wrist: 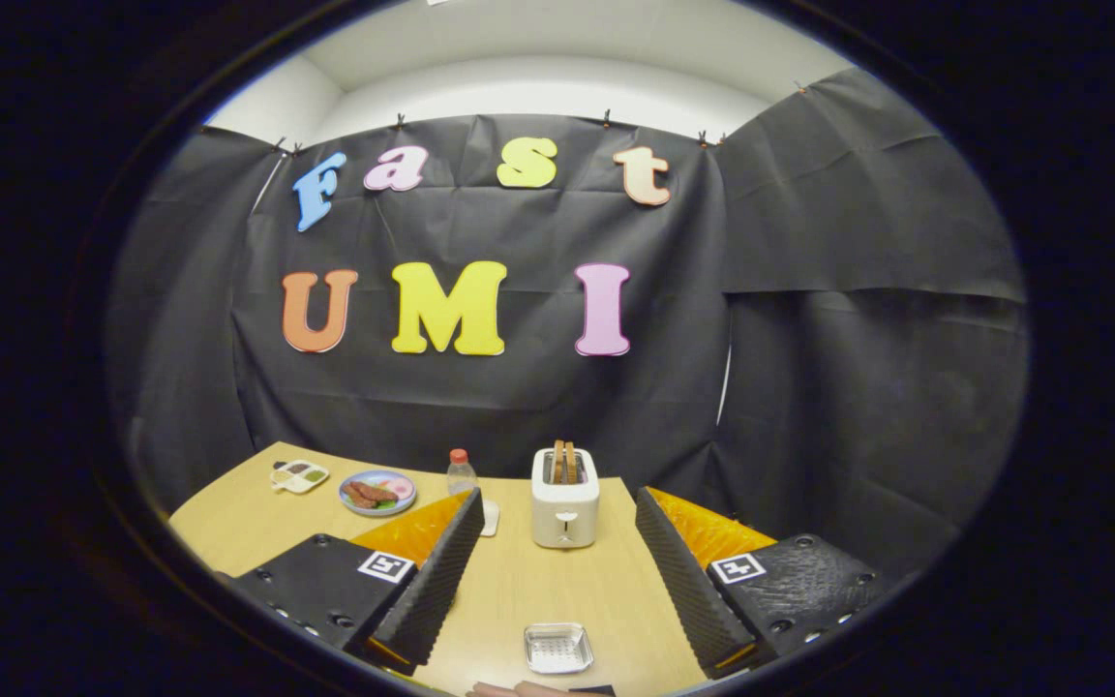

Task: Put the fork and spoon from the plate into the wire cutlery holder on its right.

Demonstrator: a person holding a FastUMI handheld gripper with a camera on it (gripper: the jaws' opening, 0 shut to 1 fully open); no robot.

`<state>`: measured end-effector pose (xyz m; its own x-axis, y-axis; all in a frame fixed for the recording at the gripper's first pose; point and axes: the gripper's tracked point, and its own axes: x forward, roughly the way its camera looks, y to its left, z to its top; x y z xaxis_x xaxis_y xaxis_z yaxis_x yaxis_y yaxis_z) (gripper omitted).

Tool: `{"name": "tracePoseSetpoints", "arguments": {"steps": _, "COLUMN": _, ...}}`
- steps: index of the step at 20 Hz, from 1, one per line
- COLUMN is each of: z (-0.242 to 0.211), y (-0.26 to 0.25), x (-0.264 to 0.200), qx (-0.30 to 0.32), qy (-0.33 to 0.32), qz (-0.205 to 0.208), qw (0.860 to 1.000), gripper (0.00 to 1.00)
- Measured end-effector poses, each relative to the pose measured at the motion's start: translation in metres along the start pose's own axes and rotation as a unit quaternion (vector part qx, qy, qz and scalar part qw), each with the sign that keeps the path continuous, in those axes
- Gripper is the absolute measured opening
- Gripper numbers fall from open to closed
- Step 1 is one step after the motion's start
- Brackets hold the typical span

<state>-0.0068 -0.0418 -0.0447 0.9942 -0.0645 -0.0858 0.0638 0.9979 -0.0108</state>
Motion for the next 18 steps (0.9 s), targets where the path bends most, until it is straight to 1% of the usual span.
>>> {"name": "tracePoseSetpoints", "arguments": {"steps": 2, "z": -0.011, "y": 0.007, "x": 0.003, "qx": -0.006, "qy": 0.011, "qz": 0.007, "qw": 1.000, "gripper": 0.95}}
{"name": "tracePoseSetpoints", "arguments": {"steps": 6, "z": -0.046, "y": 0.027, "x": 0.013, "qx": -0.024, "qy": 0.047, "qz": 0.025, "qw": 0.998, "gripper": 0.95}}
{"name": "tracePoseSetpoints", "arguments": {"steps": 9, "z": -0.076, "y": 0.050, "x": 0.020, "qx": -0.034, "qy": 0.078, "qz": 0.047, "qw": 0.995, "gripper": 0.95}}
{"name": "tracePoseSetpoints", "arguments": {"steps": 13, "z": -0.128, "y": 0.092, "x": 0.030, "qx": -0.030, "qy": 0.142, "qz": 0.084, "qw": 0.986, "gripper": 0.96}}
{"name": "tracePoseSetpoints", "arguments": {"steps": 18, "z": -0.187, "y": 0.135, "x": 0.042, "qx": -0.032, "qy": 0.217, "qz": 0.100, "qw": 0.970, "gripper": 0.96}}
